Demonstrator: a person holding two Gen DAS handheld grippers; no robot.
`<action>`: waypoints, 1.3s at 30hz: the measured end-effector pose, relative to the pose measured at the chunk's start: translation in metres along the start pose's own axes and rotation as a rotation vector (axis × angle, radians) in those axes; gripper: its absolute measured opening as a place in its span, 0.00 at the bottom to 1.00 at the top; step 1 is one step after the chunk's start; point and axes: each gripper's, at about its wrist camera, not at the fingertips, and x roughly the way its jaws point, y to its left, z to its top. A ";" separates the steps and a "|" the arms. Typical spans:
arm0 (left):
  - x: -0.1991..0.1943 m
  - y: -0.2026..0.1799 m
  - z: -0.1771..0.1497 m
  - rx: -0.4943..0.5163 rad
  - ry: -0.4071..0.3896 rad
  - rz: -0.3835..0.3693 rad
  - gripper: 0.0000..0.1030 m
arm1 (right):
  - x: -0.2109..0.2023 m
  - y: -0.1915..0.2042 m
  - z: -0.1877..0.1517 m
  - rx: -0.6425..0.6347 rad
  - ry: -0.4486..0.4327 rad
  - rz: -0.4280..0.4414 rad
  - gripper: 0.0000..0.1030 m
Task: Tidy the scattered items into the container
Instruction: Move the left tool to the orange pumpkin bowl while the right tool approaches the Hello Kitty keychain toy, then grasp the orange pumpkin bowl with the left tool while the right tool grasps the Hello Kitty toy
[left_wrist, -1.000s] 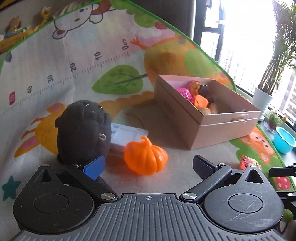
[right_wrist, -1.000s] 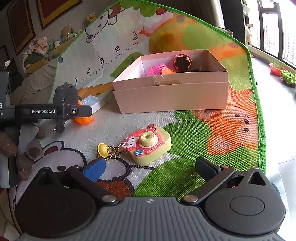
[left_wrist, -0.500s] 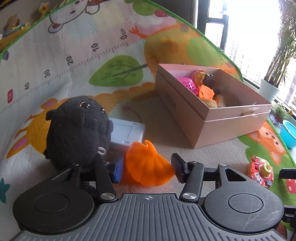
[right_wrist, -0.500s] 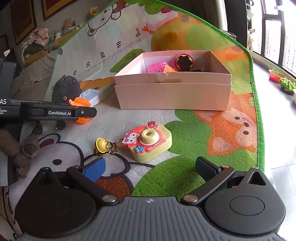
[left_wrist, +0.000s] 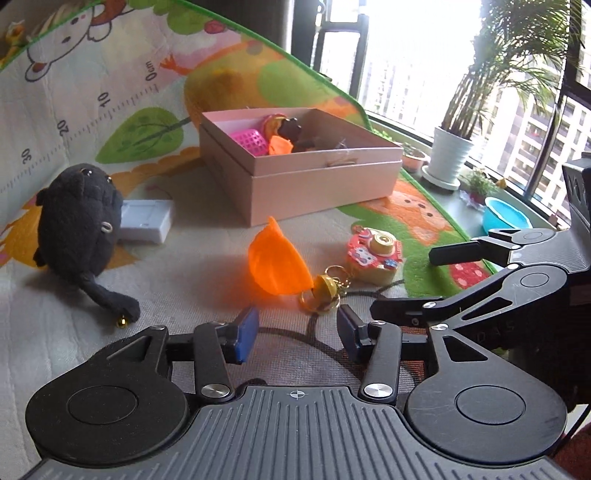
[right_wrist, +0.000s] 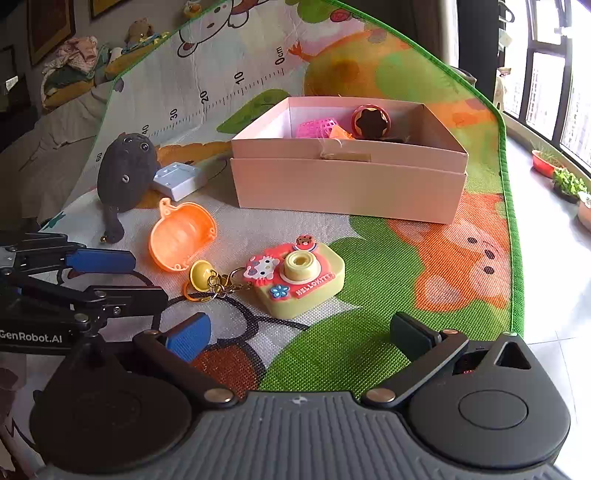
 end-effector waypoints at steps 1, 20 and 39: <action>0.002 0.002 -0.001 -0.012 0.000 0.024 0.62 | 0.001 0.001 0.000 -0.008 0.003 -0.005 1.00; 0.005 0.014 -0.011 -0.095 -0.055 0.056 0.93 | -0.003 -0.007 0.020 -0.230 -0.011 0.006 0.72; 0.002 0.020 -0.008 -0.125 -0.059 0.010 0.94 | -0.015 -0.022 0.001 -0.078 -0.008 0.084 0.55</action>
